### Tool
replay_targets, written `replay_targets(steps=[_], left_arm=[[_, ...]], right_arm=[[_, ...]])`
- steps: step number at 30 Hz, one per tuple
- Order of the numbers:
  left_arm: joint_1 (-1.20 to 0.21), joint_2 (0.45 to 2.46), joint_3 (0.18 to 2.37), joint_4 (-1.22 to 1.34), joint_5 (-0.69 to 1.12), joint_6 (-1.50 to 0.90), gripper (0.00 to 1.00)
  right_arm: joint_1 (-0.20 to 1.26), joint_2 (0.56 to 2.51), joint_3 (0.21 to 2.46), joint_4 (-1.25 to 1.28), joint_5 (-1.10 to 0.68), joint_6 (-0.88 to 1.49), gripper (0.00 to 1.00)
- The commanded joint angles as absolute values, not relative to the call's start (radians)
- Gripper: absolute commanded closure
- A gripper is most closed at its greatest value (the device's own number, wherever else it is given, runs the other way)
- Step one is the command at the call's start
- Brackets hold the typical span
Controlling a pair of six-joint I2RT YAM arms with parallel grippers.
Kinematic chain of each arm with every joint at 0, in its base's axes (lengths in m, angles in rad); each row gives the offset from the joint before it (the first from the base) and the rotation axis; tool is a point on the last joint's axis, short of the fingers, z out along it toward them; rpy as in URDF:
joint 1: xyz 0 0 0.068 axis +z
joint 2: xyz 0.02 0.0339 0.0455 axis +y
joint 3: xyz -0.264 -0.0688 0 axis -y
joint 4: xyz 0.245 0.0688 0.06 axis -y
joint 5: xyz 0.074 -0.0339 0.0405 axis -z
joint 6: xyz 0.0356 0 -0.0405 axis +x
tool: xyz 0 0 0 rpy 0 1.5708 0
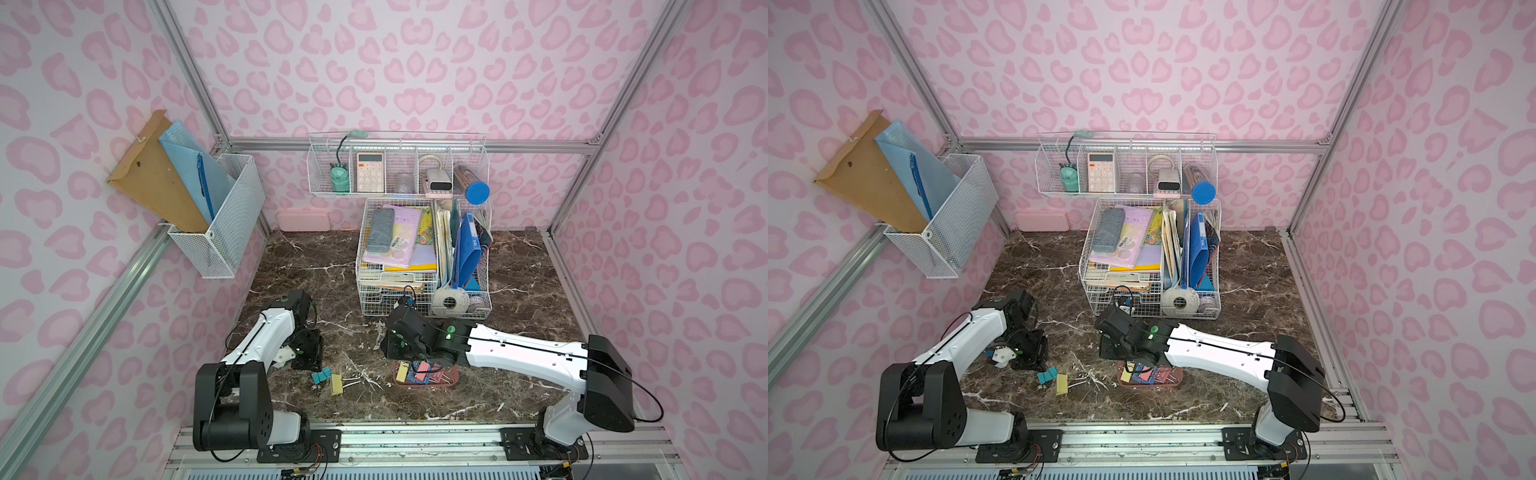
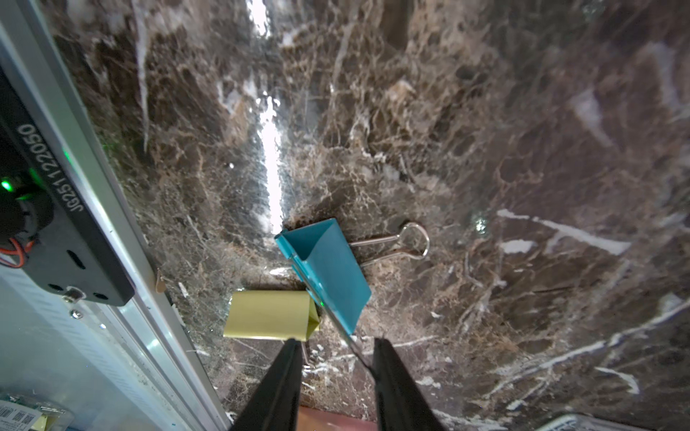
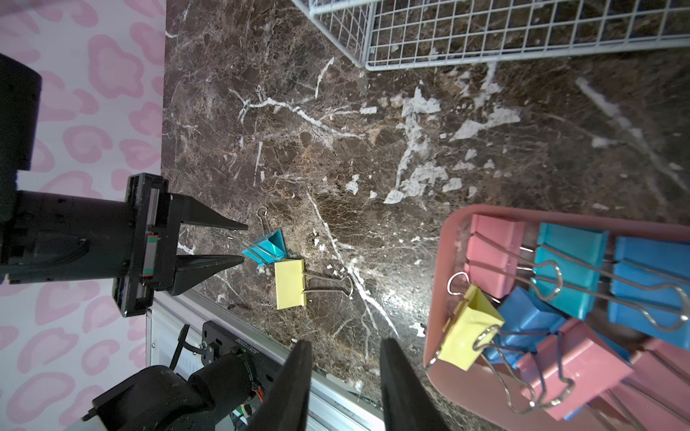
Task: Put the binder clips in the storage box
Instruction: Pick up the binder clip at the center of the board, then place the binder clip in the storage box.
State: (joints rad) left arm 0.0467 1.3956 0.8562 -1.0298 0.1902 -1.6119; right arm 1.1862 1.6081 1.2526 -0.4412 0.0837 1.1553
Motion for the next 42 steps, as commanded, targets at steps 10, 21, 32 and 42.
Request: replay_targets(steps=[10,21,32,42], left_arm=[[0.067,1.371,0.953,-1.115,0.142,-1.472,0.98],[0.06,1.167,1.157,-1.162,0.125,-1.268,1.0],[-0.399,0.949,1.031,-0.918,0.074,-1.262,1.0],[-0.857,1.307,1.215,-0.766,-0.032,-1.097,1.0]], right_arm=[[1.186,1.589,1.244,-0.459,0.125,1.177,0.65],[1.139,1.429,1.08,-0.37,0.179,1.239,0.54],[1.029,1.039,0.725,-0.126,0.284,1.293,0.36],[0.978,0.89,0.634,-0.138,0.29,1.366,0.35]])
